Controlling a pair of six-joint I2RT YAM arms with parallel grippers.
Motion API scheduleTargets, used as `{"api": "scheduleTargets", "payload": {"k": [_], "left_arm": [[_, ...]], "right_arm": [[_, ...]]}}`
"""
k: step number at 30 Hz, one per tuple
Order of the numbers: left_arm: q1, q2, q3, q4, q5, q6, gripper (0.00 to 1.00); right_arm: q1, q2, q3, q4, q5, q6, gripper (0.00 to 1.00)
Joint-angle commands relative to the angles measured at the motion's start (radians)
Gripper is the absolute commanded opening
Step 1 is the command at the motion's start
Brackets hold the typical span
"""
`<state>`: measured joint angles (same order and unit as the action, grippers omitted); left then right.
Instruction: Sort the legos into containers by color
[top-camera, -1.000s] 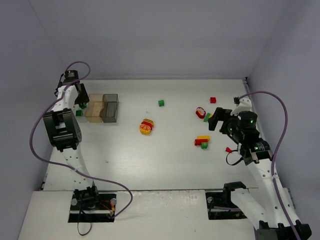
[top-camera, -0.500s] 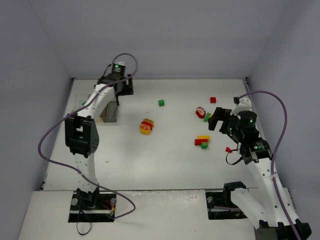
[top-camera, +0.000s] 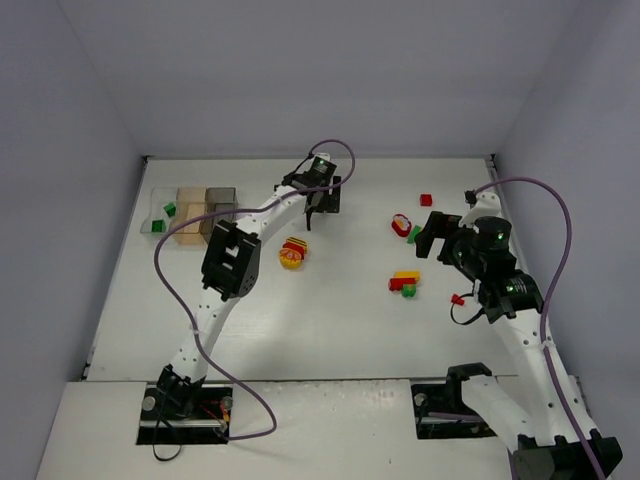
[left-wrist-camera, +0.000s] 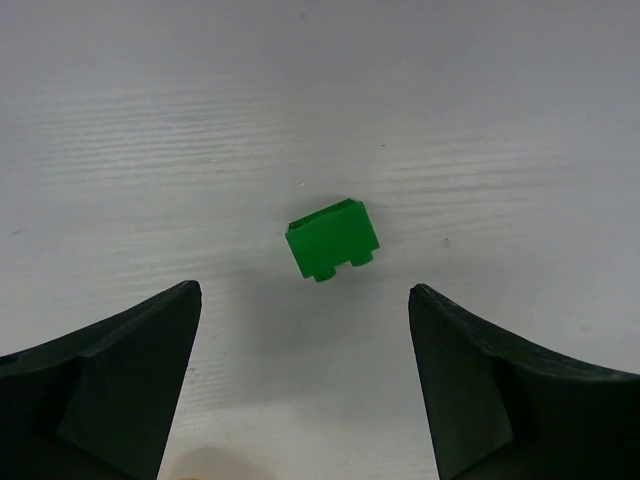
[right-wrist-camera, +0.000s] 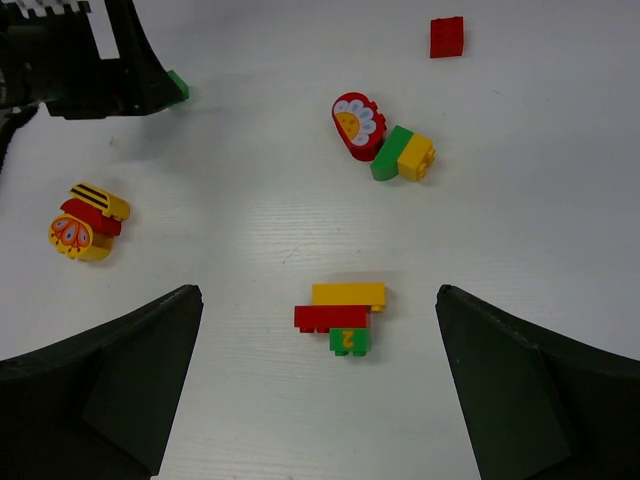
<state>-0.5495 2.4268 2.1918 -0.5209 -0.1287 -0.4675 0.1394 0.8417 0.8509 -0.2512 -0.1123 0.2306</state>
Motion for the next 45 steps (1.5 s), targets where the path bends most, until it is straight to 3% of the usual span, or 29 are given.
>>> {"api": "scheduleTargets", "payload": {"k": [1, 14, 16, 18, 21, 23, 26, 33, 39, 45], "left_arm": [[-0.006, -0.009, 0.085, 0.05, -0.06, -0.042, 0.78], [-0.007, 0.121, 0.128, 0.128, -0.049, -0.108, 0.78], [-0.007, 0.121, 0.122, 0.122, -0.051, -0.115, 0.72], [-0.007, 0.112, 0.096, 0.127, -0.049, -0.125, 0.64], [-0.007, 0.083, 0.037, 0.15, -0.048, -0.135, 0.45], [-0.007, 0.064, 0.014, 0.162, -0.049, -0.135, 0.23], [-0.007, 0.029, 0.006, 0.151, -0.061, -0.126, 0.0], [0.04, -0.281, -0.165, 0.116, -0.143, -0.027, 0.0], [0.252, -0.579, -0.355, 0.058, -0.127, 0.078, 0.0], [0.532, -0.689, -0.504, 0.025, -0.075, 0.128, 0.0]], "right_arm": [[0.006, -0.013, 0.045, 0.044, 0.01, -0.01, 1.0], [0.006, -0.03, 0.046, 0.027, 0.019, 0.001, 1.0], [0.006, -0.03, 0.046, 0.026, 0.022, -0.001, 1.0], [0.006, -0.032, 0.045, 0.026, 0.023, -0.001, 1.0], [0.006, -0.03, 0.04, 0.026, 0.023, 0.001, 1.0], [0.006, -0.029, 0.04, 0.024, 0.02, 0.001, 1.0], [0.006, -0.03, 0.042, 0.024, 0.016, -0.001, 1.0], [0.006, -0.03, 0.046, 0.024, 0.008, 0.009, 1.0], [0.006, -0.029, 0.054, 0.024, -0.001, 0.006, 1.0], [0.005, -0.015, 0.08, 0.024, -0.036, 0.024, 1.0]]}}
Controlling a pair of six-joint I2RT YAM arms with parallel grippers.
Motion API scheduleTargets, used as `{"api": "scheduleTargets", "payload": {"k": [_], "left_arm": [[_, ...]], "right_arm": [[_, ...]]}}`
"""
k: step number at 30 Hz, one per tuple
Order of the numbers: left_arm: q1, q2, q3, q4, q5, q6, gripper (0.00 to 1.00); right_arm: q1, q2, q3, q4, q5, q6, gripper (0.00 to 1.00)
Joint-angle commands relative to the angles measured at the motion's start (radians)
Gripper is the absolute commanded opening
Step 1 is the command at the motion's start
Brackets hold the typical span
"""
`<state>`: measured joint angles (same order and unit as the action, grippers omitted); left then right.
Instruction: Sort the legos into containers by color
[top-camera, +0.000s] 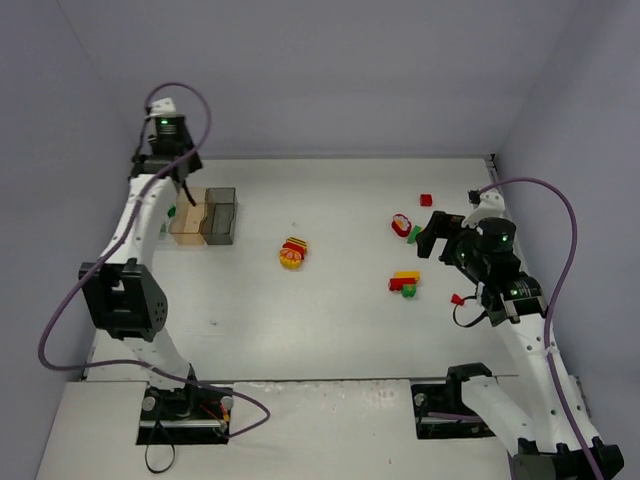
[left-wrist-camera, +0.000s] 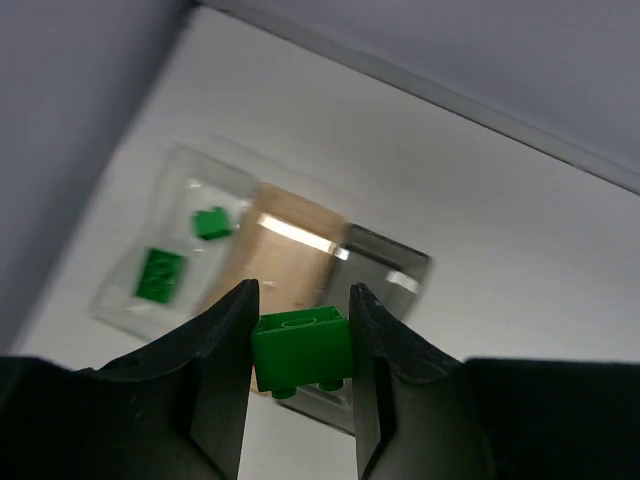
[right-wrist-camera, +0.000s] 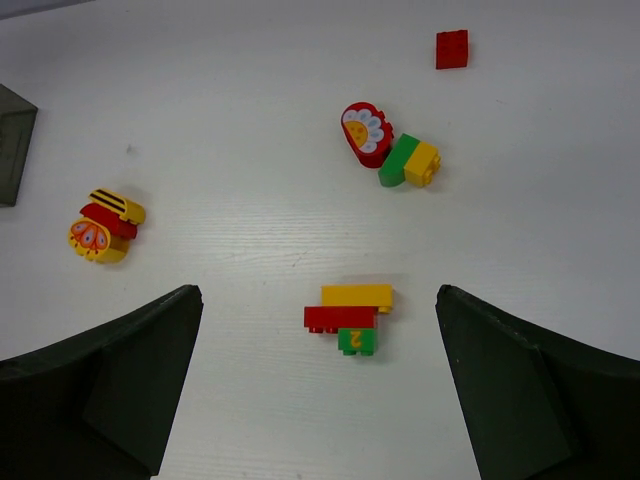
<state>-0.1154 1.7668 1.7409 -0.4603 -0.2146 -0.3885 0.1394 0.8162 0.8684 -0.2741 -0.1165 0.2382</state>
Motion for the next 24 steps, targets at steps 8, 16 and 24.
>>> {"api": "scheduleTargets", "payload": {"k": [8, 16, 24], "left_arm": [[0.312, 0.094, -0.047, -0.014, 0.067, 0.054, 0.08], [0.349, 0.237, 0.008, -0.021, 0.072, 0.031, 0.26], [0.35, 0.22, -0.034, 0.012, 0.087, 0.01, 0.55]], "right_arm": [[0.005, 0.029, 0.072, 0.049, -0.066, 0.018, 1.0], [0.005, -0.003, 0.058, 0.039, -0.083, 0.039, 1.0], [0.005, 0.003, 0.057, 0.024, -0.049, 0.035, 1.0]]}}
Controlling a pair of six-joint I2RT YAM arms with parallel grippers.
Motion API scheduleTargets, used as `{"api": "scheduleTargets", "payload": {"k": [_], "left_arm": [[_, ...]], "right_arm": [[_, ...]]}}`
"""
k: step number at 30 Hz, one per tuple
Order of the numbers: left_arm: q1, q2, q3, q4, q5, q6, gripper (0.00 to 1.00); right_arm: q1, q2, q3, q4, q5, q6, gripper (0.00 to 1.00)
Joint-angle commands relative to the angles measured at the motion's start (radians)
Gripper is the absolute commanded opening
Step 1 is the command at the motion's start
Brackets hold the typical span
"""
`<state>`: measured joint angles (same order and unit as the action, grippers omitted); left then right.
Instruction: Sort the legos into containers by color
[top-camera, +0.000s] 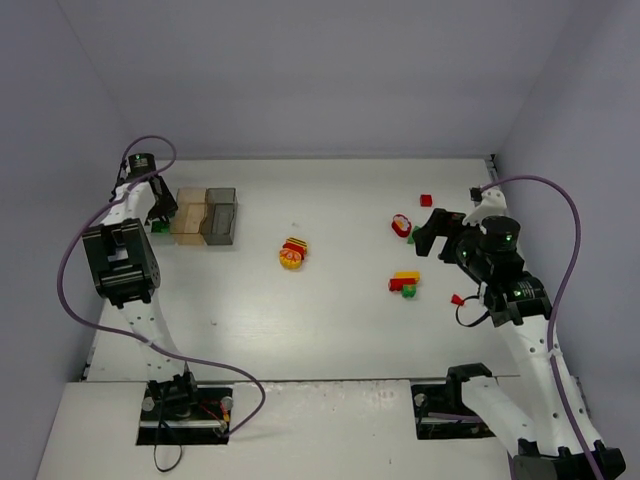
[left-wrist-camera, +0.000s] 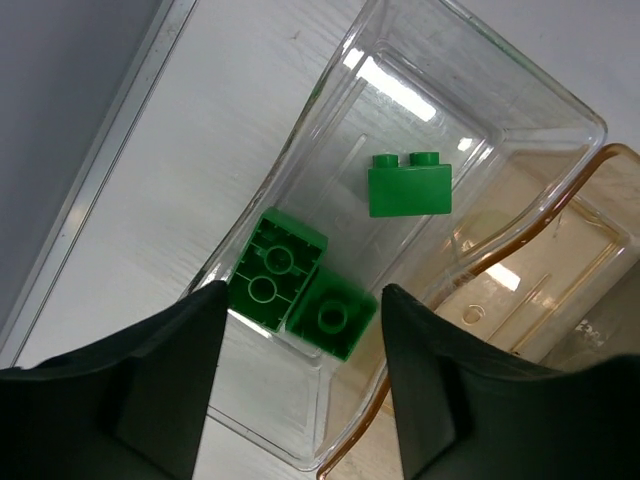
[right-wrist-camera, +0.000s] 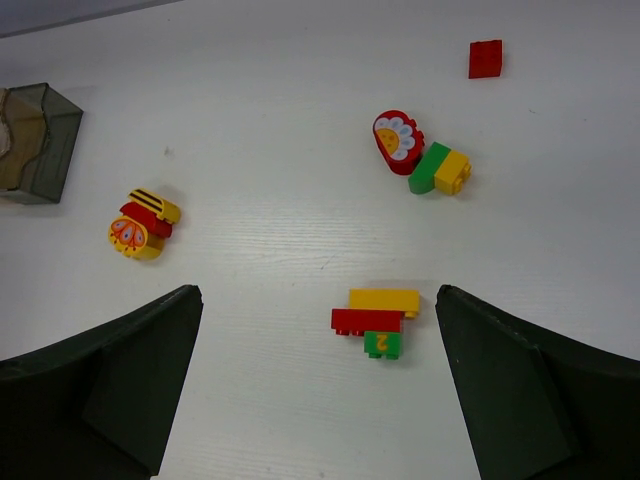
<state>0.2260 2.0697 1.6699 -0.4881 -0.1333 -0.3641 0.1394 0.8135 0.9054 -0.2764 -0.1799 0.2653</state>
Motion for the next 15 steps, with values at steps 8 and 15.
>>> {"api": "scheduleTargets", "payload": {"k": [8, 15], "left_arm": [[-0.007, -0.19, 0.004, 0.023, 0.027, -0.033, 0.63], [-0.238, -0.414, -0.096, -0.007, 0.069, -0.026, 0.63]], "right_arm": [[0.005, 0.055, 0.018, 0.022, 0.074, 0.054, 1.0], [0.005, 0.102, 0.0, 0.022, 0.109, 0.084, 0.98]]}}
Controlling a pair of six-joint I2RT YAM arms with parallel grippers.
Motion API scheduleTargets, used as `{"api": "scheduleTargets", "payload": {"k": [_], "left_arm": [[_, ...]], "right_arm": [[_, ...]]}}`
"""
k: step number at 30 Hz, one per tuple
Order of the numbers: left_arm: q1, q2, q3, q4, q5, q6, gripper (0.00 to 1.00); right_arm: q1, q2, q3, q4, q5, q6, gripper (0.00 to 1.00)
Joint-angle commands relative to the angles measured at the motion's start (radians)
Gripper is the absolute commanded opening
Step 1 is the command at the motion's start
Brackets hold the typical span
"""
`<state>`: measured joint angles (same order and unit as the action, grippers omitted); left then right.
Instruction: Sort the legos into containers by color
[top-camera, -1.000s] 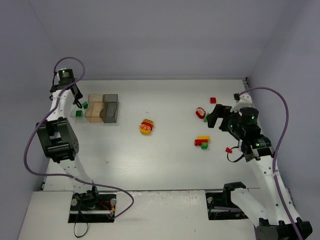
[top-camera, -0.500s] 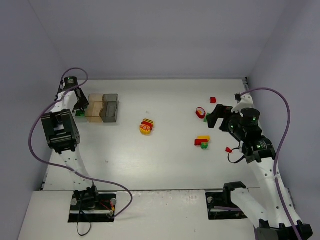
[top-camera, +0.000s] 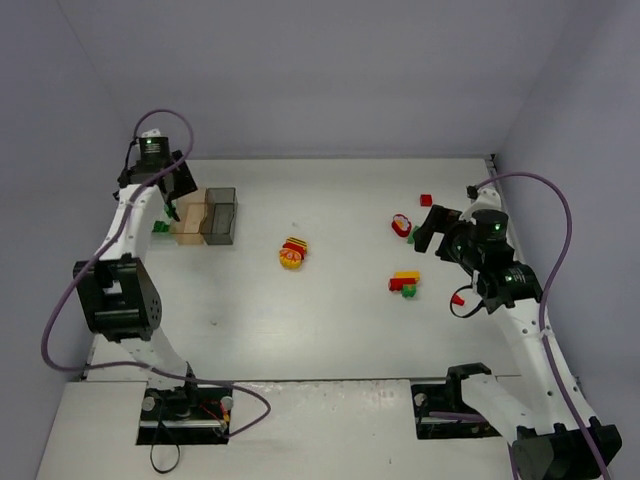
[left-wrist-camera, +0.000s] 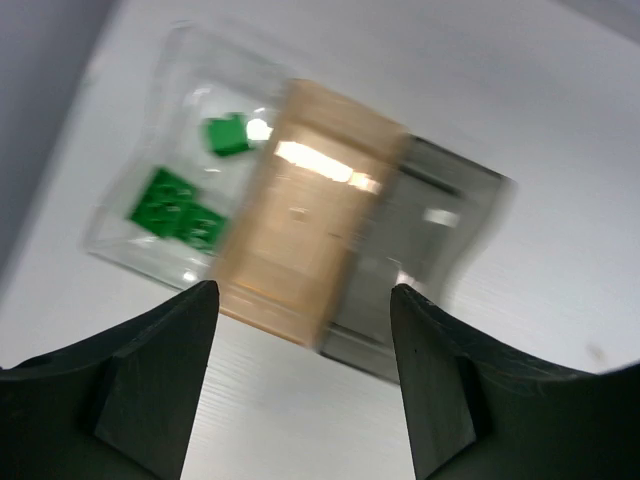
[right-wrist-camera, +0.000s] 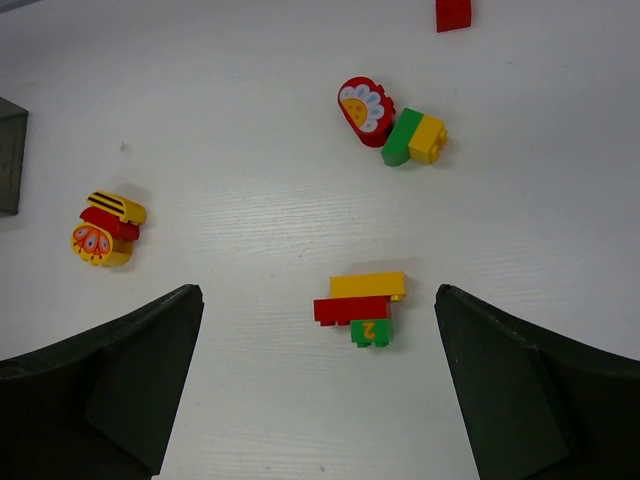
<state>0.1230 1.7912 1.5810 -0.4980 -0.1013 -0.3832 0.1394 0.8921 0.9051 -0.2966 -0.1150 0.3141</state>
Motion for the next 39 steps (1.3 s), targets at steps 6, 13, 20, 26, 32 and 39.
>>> {"api": "scheduleTargets", "payload": {"k": [6, 13, 20, 26, 32, 39], "left_arm": [[-0.359, -0.279, -0.143, -0.008, 0.101, 0.032, 0.63], [-0.557, -0.375, -0.309, -0.017, 0.161, 0.037, 0.65], [-0.72, -0.404, -0.417, 0.021, 0.134, 0.024, 0.8], [-0.723, -0.464, -0.481, 0.056, 0.081, 0.067, 0.81], [-0.723, -0.5, -0.538, 0.117, 0.072, 0.06, 0.81], [-0.723, -0.524, -0.555, 0.119, 0.072, 0.036, 0.81]], "right_arm": [[0.003, 0.064, -0.026, 0.045, 0.04, 0.089, 0.93], [0.005, 0.085, -0.095, 0.045, 0.083, 0.167, 0.97], [0.005, 0.18, -0.14, 0.063, 0.152, 0.217, 0.88], [-0.009, 0.316, -0.049, 0.114, 0.222, 0.217, 0.74], [-0.027, 0.563, 0.156, 0.229, 0.265, 0.033, 0.72], [-0.101, 0.797, 0.369, 0.266, 0.181, -0.138, 0.74]]}}
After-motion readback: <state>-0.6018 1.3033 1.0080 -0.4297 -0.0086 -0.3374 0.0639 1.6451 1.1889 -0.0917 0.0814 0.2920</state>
